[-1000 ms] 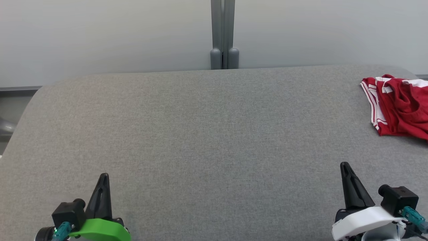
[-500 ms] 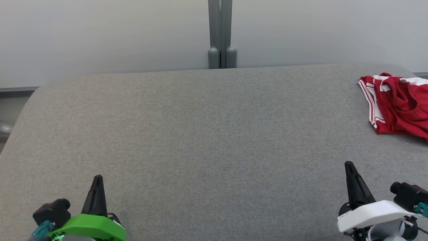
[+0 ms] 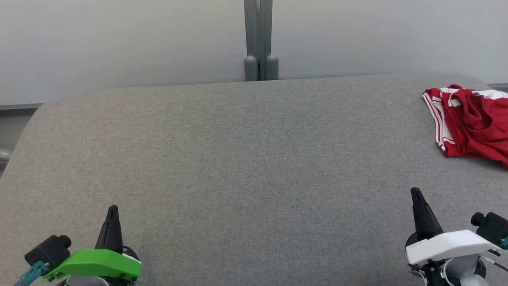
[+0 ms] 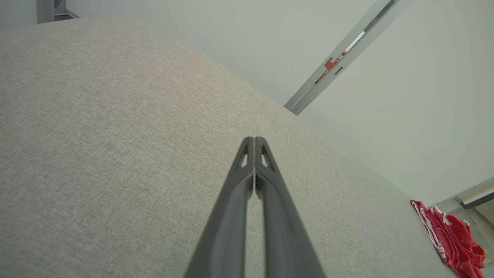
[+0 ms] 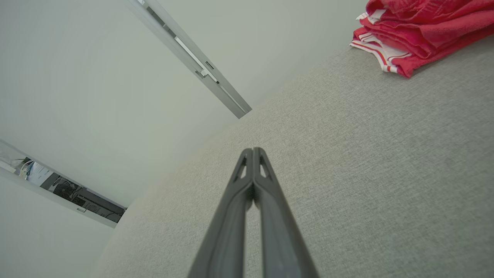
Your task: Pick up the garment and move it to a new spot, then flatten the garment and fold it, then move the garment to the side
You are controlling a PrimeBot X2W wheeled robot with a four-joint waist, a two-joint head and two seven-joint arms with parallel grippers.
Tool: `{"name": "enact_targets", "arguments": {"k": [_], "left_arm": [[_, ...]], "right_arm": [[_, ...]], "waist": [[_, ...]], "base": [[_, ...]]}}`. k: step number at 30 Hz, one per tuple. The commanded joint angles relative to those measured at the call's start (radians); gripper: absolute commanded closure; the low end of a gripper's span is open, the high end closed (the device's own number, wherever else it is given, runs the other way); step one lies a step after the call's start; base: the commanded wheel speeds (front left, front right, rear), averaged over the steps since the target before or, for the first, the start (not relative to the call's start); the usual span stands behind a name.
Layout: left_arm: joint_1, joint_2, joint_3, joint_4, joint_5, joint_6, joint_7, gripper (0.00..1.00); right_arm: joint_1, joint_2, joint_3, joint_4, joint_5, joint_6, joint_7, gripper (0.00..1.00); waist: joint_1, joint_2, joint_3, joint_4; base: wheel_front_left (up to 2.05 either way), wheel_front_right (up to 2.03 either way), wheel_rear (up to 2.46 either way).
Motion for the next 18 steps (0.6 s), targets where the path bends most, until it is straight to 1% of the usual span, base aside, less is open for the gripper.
{"name": "enact_targets", "arguments": {"k": [1,18], "left_arm": [[-0.033,0.002,0.012,-0.013,-0.034,-0.009,0.008,1.0],[-0.049,-0.023,0.057,-0.012,-0.227,-0.036,0.064,1.0]], "right_arm": [[-0.029,-0.003,-0.005,-0.008,0.036,0.0,0.007,1.0],[-0.057,-0.001,-0.019,0.016,0.25,-0.001,0.054,1.0]], "waist": [[0.0,0.0,0.0,-0.001],[0.0,0.0,0.005,-0.011]], "base": [[0.0,0.0,0.0],[0.0,0.0,0.0]]}}
